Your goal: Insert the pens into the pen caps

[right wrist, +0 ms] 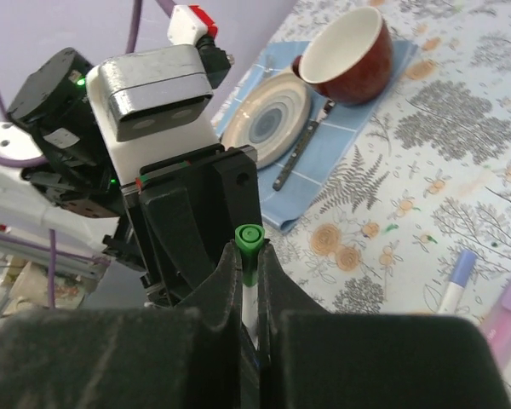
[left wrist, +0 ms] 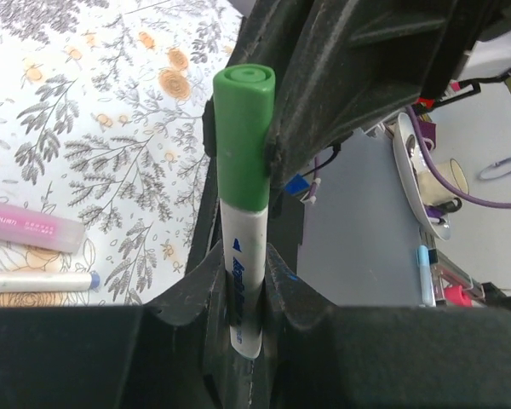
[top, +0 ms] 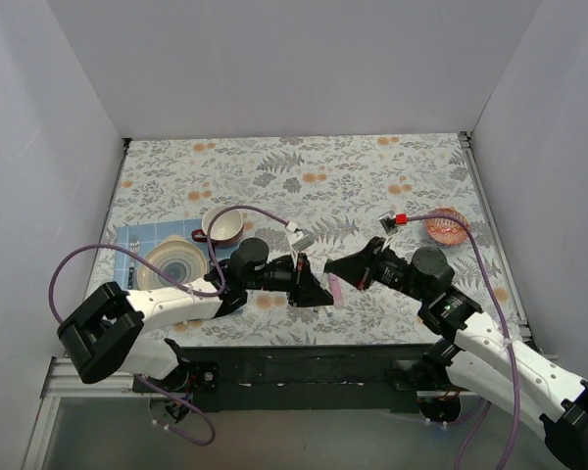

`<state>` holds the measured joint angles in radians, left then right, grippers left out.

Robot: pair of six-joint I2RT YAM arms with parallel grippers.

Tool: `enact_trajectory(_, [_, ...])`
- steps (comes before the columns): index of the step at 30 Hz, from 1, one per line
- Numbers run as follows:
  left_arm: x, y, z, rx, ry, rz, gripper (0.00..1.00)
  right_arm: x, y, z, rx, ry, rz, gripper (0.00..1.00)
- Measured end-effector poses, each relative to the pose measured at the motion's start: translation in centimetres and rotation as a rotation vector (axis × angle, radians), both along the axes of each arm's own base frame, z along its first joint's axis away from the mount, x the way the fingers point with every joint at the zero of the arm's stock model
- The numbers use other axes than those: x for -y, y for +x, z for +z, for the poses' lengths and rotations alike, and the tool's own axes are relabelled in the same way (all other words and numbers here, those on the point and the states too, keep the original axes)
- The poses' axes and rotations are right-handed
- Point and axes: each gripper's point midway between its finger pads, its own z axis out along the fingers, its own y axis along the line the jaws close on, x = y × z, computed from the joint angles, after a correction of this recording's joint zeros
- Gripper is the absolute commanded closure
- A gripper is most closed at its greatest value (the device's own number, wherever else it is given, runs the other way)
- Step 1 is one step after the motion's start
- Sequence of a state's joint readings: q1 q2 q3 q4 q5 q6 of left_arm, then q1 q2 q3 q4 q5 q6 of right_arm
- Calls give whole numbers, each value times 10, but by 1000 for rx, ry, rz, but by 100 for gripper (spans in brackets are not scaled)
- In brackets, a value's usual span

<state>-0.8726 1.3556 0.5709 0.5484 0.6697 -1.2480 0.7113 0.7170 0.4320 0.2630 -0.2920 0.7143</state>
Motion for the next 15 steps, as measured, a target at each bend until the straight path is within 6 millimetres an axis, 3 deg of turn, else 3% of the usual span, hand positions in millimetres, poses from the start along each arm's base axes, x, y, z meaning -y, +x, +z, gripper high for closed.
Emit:
enact_trajectory(5, [-3,-5,18,83,-21,-45,100,-2,-11,20,65,57,58,64])
enact_trajectory(8, [0,5,47,168,-62,-33,100,-4,-21,19,48,51,102,52])
enact_trajectory(15, [-6,10,87,310,-116,-9,100,-8,-19,62,87,82,115,37])
